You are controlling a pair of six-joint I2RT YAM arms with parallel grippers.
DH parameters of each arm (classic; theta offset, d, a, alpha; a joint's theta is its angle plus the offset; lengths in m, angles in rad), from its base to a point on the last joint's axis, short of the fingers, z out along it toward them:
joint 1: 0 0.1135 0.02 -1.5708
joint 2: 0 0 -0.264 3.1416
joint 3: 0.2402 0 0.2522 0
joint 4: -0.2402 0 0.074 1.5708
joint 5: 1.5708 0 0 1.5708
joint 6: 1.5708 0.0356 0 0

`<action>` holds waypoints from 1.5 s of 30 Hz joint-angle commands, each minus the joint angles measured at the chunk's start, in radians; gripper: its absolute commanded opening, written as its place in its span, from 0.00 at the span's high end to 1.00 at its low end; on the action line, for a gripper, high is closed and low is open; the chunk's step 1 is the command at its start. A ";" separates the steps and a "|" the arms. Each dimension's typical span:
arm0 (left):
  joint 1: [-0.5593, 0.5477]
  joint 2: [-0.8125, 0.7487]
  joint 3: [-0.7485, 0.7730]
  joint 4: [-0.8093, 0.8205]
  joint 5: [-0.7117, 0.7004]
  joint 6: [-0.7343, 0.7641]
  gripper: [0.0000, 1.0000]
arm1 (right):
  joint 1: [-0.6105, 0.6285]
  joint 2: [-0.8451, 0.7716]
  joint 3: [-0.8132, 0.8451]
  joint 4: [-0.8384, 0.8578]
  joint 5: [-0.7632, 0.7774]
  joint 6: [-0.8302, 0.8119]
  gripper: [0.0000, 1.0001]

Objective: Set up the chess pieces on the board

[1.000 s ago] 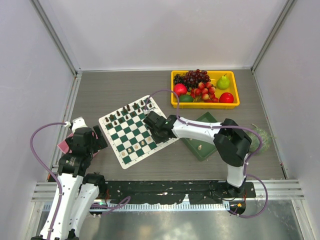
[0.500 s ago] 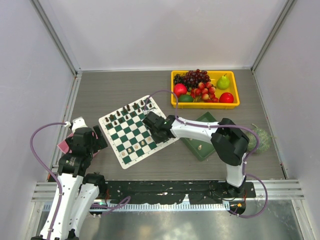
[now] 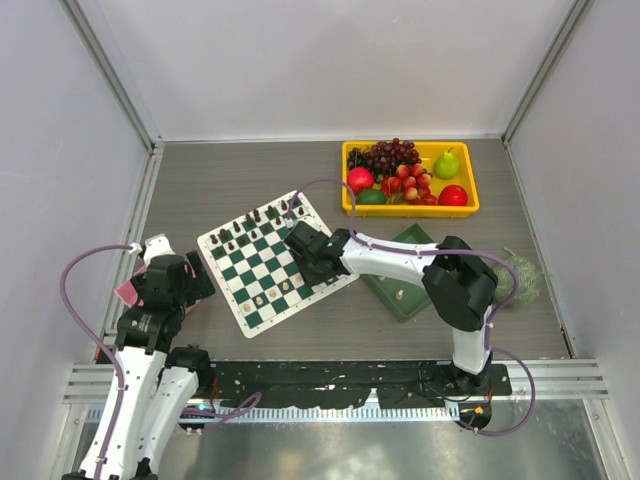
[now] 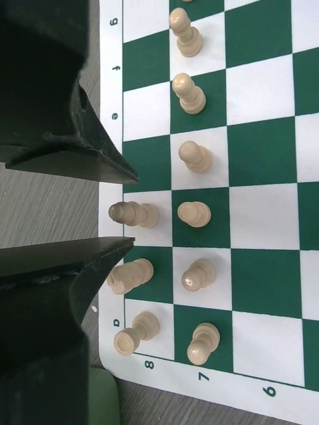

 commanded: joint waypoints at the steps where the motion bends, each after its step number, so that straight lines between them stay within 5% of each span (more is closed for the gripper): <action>1: 0.008 -0.002 0.016 0.032 -0.003 0.004 0.01 | 0.000 -0.087 0.058 -0.008 0.010 -0.017 0.55; 11: 0.008 0.009 0.016 0.028 -0.009 -0.002 0.01 | 0.002 -0.245 0.012 -0.016 0.029 -0.028 0.50; 22: 0.008 0.017 0.018 0.026 -0.005 -0.002 0.01 | -0.047 -0.426 -0.115 -0.030 0.119 -0.003 0.29; 36: 0.008 0.028 0.019 0.026 -0.002 -0.002 0.01 | -0.323 -0.727 -0.342 -0.017 0.201 0.050 0.02; 45: 0.006 0.017 0.019 0.026 -0.005 -0.003 0.01 | -0.416 -0.804 -0.439 -0.042 0.213 0.069 0.01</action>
